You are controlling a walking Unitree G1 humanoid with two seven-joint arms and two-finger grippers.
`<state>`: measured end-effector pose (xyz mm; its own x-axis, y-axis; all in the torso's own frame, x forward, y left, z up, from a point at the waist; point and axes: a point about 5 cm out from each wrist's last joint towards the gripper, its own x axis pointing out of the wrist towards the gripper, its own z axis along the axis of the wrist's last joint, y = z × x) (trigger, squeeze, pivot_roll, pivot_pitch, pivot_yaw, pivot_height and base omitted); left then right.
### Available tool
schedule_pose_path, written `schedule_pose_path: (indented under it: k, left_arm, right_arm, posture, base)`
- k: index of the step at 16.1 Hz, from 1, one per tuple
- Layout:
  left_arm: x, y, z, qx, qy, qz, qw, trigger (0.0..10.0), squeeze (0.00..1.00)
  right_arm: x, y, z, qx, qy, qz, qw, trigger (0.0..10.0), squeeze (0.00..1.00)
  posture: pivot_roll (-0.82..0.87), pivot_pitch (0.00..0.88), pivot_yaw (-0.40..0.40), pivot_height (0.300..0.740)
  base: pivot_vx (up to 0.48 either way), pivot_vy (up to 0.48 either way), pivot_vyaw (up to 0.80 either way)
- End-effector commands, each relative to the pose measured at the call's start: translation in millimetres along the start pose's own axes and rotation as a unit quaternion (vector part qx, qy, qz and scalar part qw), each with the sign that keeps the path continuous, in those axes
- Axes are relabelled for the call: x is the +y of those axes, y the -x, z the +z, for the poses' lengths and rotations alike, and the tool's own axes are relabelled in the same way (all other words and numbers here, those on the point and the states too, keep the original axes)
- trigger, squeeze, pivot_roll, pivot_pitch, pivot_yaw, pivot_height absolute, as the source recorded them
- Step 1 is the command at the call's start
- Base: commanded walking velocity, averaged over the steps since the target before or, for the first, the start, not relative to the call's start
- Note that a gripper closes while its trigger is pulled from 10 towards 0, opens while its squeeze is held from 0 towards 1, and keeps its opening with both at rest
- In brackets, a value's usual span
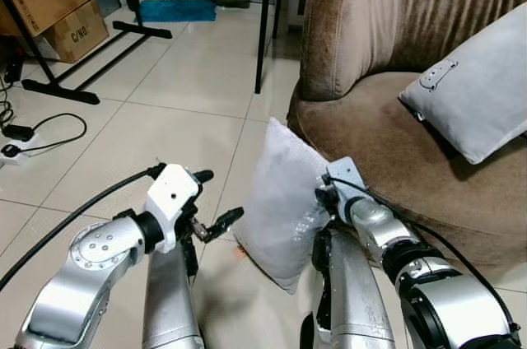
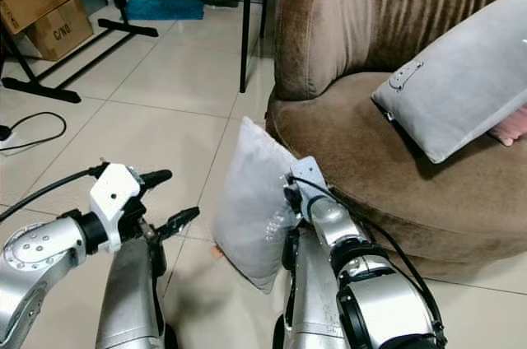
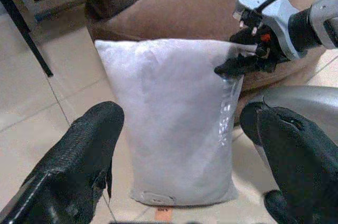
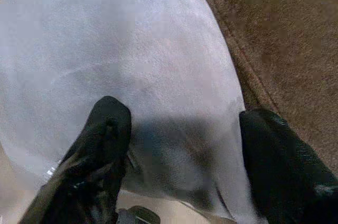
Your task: Move the pillow to the sofa from floor
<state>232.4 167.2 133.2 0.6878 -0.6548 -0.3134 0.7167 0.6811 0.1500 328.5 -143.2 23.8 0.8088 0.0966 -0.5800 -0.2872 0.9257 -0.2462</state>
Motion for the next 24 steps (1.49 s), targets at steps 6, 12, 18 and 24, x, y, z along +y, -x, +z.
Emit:
schedule_pose_path:
  k: [6,12,18,24]
  left_arm:
    - [-2.4,13.9,-6.7,0.026,0.045,-0.055,0.997,10.0,0.00]
    - [1.5,21.1,-12.8,0.056,0.046,-0.084,0.994,10.0,0.00]
    - [3.3,17.4,-13.3,0.056,0.030,-0.075,0.995,10.0,0.00]
    - [6.3,5.5,-13.7,0.032,0.019,-0.043,0.998,10.0,0.00]
  right_arm:
    - [11.0,-1.6,8.6,-0.011,0.003,0.023,1.000,0.0,0.00]
    - [16.3,-2.0,15.5,-0.024,0.007,0.048,0.999,0.0,0.00]
    - [20.5,-2.1,14.5,-0.019,0.022,0.056,0.998,0.0,0.00]
    - [30.7,-0.4,14.0,-0.053,-0.005,0.070,0.996,0.0,0.00]
  posture:
    - [0.02,0.000,-0.016,0.427]
    - [0.01,0.000,-0.021,0.427]
    - [0.00,0.000,-0.024,0.427]
    - [-0.02,0.000,-0.035,0.427]
  base:
    - [0.000,0.000,0.00]
    - [0.000,0.000,0.00]
    - [0.000,0.000,0.00]
    - [0.000,0.000,0.00]
